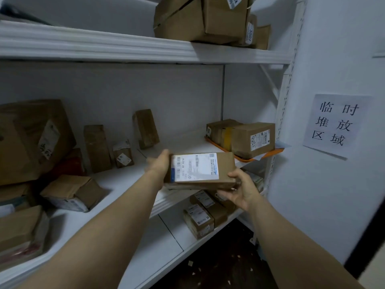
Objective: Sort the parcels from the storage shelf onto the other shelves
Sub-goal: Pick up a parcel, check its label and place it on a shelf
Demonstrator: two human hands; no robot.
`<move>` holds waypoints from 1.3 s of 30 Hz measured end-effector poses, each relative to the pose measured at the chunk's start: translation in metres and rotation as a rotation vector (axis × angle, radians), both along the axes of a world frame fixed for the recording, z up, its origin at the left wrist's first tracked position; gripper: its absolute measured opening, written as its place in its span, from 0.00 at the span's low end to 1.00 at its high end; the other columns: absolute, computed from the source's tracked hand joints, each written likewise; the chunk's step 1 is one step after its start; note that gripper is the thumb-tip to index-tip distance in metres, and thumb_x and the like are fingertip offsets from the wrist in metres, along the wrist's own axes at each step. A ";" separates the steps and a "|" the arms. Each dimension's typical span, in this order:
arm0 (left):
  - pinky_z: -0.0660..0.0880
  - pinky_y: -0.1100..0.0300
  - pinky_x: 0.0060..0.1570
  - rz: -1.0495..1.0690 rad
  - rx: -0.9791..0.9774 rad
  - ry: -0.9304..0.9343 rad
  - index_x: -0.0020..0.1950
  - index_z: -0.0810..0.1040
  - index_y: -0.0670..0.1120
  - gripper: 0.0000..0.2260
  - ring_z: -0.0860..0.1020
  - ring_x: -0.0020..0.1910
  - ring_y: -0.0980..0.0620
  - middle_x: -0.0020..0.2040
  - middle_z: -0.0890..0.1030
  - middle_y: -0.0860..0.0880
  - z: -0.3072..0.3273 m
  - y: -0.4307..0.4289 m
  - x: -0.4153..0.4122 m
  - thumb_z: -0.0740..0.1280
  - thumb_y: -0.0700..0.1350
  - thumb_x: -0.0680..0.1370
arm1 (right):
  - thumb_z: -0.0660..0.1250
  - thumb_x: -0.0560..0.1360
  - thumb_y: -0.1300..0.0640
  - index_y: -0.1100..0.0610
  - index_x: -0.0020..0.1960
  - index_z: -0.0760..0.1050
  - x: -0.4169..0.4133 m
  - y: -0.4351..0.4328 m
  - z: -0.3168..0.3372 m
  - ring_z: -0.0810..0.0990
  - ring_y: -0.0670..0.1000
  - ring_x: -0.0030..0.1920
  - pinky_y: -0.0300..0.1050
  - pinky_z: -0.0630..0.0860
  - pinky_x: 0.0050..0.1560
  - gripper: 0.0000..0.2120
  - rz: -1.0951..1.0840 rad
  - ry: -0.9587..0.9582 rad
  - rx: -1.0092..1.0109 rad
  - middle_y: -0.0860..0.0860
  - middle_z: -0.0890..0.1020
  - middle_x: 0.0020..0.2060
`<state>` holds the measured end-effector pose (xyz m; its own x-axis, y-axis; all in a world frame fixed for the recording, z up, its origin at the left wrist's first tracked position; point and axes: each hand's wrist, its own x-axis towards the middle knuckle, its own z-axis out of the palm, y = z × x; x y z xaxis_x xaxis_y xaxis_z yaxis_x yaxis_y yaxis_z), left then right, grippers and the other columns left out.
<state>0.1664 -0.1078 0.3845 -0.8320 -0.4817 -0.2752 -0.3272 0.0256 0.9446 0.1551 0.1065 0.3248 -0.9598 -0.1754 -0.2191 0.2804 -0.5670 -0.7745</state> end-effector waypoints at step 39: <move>0.74 0.59 0.38 -0.362 0.097 -0.361 0.37 0.73 0.44 0.11 0.77 0.31 0.46 0.22 0.78 0.45 -0.045 0.161 -0.018 0.65 0.50 0.74 | 0.76 0.66 0.43 0.45 0.58 0.72 0.003 0.149 -0.065 0.72 0.50 0.60 0.42 0.69 0.55 0.24 -0.174 0.201 0.929 0.50 0.70 0.62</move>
<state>0.1483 0.0528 0.3397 -0.7840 -0.1388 -0.6050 -0.6195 0.1149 0.7765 0.1576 0.2551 0.2601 -0.9907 0.1330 -0.0272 0.0633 0.2751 -0.9593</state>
